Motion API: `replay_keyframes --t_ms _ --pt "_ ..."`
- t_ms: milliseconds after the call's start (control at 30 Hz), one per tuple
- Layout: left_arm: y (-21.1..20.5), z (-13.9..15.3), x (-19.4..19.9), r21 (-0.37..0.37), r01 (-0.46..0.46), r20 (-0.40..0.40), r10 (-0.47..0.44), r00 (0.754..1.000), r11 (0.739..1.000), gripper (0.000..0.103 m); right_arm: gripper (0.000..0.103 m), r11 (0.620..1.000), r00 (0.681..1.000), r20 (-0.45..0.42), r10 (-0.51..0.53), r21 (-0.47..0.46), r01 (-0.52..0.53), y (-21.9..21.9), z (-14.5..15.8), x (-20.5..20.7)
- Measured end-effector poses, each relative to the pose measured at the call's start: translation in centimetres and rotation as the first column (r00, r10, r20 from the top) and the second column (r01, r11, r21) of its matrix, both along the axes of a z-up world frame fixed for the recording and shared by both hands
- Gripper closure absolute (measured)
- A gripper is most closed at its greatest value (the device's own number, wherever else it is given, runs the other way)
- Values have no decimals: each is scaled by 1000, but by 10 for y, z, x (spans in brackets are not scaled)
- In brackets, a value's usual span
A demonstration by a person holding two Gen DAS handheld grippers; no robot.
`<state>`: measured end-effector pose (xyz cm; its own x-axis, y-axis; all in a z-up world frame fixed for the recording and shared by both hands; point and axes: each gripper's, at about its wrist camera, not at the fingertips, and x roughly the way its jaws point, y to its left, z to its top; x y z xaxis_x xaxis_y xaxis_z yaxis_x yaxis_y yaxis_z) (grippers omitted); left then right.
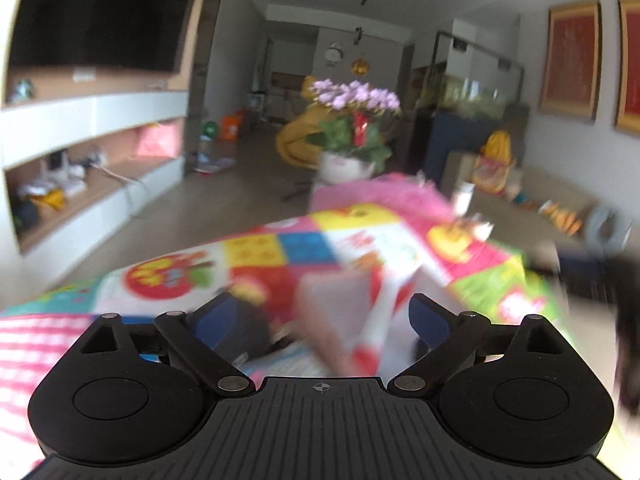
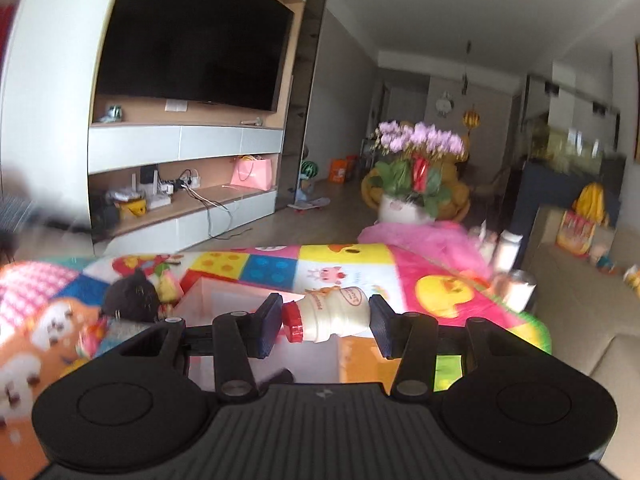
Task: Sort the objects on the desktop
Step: 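Lower the tube toy and bottle into the pink box and open both tools, then move the right tool toward the yellow corn toy and back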
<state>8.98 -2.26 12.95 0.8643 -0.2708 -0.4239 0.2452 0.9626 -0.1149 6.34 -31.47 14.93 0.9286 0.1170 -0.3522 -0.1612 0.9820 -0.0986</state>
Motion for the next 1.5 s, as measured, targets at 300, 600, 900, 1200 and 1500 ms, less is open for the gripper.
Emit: replay_keyframes --t_ms 300,600,900,1200,1500 --pt "12 -71 -66 201 -44 -38 52 998 979 0 26 994 995 -96 -16 103 26 25 -11 80" --pt "55 -111 -71 185 -245 -152 274 950 952 0 0 1000 999 -32 4 -25 -5 62 -36 29" --pt "118 -90 -78 115 -455 -145 468 872 883 0 50 890 896 -211 390 -163 -426 174 -91 -28" --pt "119 -96 -91 102 -448 -164 459 873 888 0 67 895 885 -303 355 -163 -415 229 -127 -10" --pt "80 -111 -115 111 -351 -203 367 908 930 0 77 930 895 -331 300 -109 -352 164 -124 -43"
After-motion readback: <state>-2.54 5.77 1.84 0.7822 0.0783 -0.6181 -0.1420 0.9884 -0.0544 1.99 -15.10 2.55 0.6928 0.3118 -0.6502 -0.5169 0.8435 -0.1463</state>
